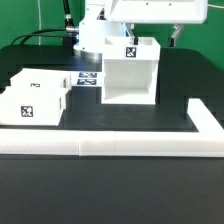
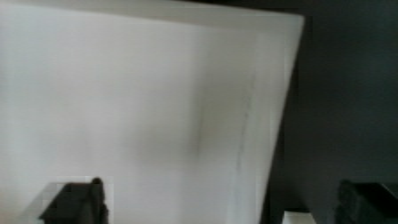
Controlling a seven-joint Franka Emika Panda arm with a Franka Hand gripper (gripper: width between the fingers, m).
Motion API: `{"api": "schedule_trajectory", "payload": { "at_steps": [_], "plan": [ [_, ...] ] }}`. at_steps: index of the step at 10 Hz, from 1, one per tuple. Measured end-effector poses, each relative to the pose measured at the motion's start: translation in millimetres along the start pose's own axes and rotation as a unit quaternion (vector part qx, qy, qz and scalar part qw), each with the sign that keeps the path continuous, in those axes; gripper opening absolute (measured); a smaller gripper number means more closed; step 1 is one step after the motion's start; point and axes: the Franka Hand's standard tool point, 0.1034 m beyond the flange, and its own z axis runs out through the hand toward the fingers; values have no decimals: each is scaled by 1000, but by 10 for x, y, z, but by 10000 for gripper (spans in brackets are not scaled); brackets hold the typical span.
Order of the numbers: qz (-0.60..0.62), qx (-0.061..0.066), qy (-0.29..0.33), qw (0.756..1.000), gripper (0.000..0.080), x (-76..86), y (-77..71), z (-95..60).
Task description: Assemble drawer
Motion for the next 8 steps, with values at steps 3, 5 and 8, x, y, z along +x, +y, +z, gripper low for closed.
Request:
{"api": "schedule_trajectory", "payload": {
  "at_steps": [3, 5, 8],
  "plan": [
    [-1, 2, -1, 1000, 554, 19, -33, 26],
    [4, 3, -6, 1000, 370, -40, -24, 72],
    [4, 3, -5, 1000, 59, -29, -26, 66]
  ]
}}
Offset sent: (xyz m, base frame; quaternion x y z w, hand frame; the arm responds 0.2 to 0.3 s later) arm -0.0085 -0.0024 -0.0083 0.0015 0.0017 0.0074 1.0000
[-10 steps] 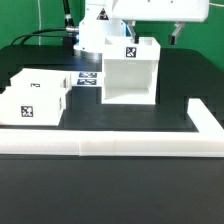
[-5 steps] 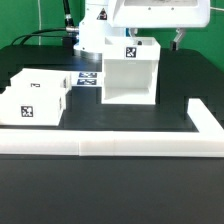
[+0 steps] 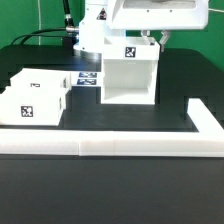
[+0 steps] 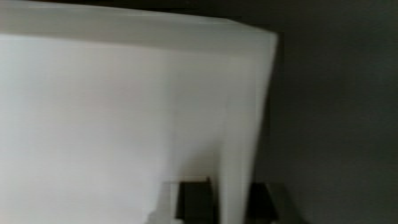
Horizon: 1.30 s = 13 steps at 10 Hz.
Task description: Assemble drawer
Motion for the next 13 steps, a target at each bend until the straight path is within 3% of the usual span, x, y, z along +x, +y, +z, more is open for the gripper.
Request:
{"api": "schedule_trajectory", "payload": {
  "at_steps": [7, 13],
  "plan": [
    [-5, -2, 1, 1000, 38, 50, 0, 4],
    [20, 13, 48, 999, 38, 1170, 145, 16]
  ]
}}
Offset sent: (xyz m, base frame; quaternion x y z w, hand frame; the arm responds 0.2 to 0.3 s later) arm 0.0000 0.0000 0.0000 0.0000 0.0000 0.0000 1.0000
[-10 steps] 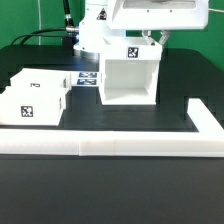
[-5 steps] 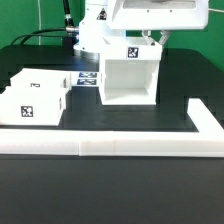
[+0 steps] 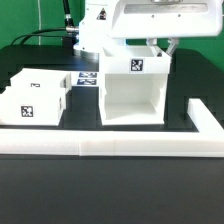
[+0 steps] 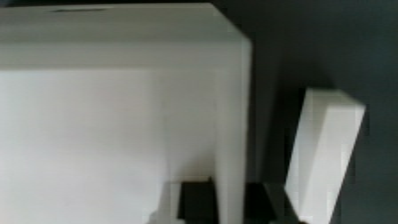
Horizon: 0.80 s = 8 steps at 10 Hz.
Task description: Assemble drawer
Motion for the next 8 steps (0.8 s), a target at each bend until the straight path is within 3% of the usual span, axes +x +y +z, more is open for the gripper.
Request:
{"api": "schedule_trajectory", "payload": {
  "at_steps": [2, 3, 6, 8],
  "plan": [
    [16, 4, 18, 1000, 38, 326, 58, 33],
    [17, 5, 25, 1000, 38, 415, 43, 39],
    [16, 6, 27, 999, 38, 417, 35, 33],
    [99, 13, 32, 995, 38, 423, -8, 8]
  ]
}}
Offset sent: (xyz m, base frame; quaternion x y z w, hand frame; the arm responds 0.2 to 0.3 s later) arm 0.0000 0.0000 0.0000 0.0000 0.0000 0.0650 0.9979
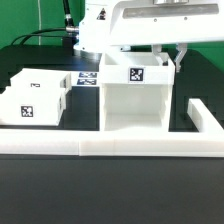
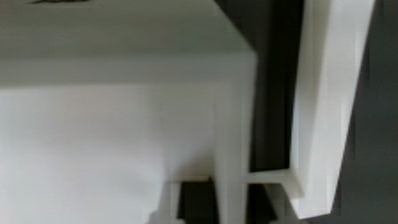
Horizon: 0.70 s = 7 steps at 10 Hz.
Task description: Assemble drawer
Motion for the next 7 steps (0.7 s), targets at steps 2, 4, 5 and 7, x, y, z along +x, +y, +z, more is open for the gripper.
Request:
{"api": "schedule_trajectory", "payload": {
  "at_steps": [2, 4, 5, 7],
  "plan": [
    [136, 0, -3, 991, 38, -190, -130, -30],
    [226, 10, -1, 974, 38, -94, -99, -33],
    [240, 12, 4, 971, 38, -72, -95, -34],
    [300, 21, 4, 954, 39, -55, -137, -65]
  ]
}}
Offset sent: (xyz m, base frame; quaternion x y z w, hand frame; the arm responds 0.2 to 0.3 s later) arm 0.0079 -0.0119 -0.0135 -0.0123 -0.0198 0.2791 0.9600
